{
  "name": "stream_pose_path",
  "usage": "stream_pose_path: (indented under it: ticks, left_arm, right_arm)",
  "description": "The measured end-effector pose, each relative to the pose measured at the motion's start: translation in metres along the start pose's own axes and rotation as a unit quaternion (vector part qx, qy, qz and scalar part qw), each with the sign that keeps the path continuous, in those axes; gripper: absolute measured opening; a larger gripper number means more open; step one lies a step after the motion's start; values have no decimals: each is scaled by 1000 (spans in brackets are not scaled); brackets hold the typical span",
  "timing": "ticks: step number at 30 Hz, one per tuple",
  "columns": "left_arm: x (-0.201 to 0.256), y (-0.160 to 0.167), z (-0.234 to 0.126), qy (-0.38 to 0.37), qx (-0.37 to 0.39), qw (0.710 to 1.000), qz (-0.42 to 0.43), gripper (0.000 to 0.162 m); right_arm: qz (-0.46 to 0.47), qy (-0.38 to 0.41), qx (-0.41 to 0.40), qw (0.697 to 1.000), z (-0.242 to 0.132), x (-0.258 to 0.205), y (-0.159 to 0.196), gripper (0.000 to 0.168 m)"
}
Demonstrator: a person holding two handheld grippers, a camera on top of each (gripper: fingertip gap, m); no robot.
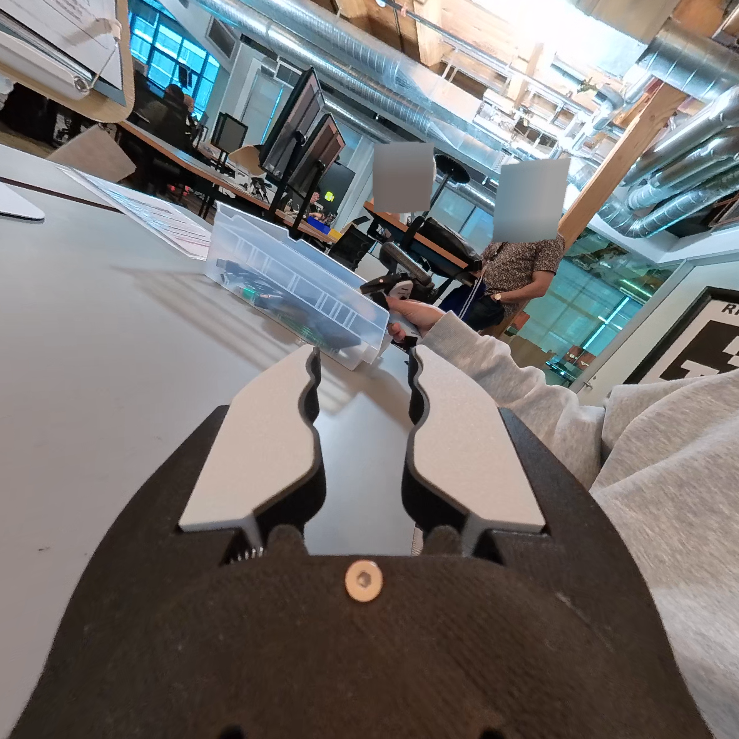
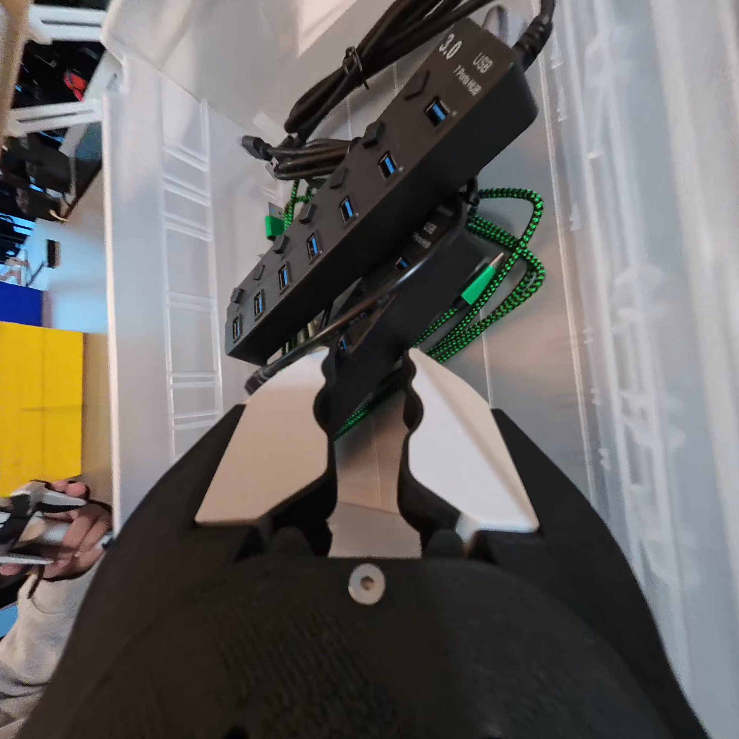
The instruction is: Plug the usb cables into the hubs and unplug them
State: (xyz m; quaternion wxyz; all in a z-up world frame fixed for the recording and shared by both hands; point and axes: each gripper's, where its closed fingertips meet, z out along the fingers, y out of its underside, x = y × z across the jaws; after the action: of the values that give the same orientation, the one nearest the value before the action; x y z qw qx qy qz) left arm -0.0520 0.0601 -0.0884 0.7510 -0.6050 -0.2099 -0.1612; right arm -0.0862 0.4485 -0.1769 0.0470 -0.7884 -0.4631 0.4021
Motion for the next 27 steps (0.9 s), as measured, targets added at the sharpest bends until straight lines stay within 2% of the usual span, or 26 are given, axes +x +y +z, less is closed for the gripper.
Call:
stream_pose_path:
  ticks: [7, 11, 14, 18, 21, 24, 27]
  left_arm:
    - [-3, -1, -1, -2, 2, 1000, -4, 43]
    - [-5, -2, -2, -5, 4, 1000, -6, 43]
    - [-6, -3, -3, -5, 6, 1000, -10, 43]
    - [-7, -3, -3, -4, 8, 1000, -19, 43]
    - [-7, -3, -3, -4, 9, 1000, -21, 43]
    - [-7, -3, -3, -5, 9, 1000, -20, 43]
    - [-7, -3, -3, -5, 9, 1000, -21, 43]
  right_arm:
    - [3, -46, 35, 998, -8, -9, -11, 29]
    - [11, -85, 85, 993, -30, -16, -28, 28]
    - [-5, -83, 109, 991, -51, -17, -37, 26]
    - [-31, -59, 71, 995, -54, -15, -28, 26]
    - [-48, -25, 38, 998, -44, -12, -19, 27]
    - [-52, -39, 25, 998, -34, -20, -13, 28]
    - [-53, -12, -11, 998, -15, -15, 1, 37]
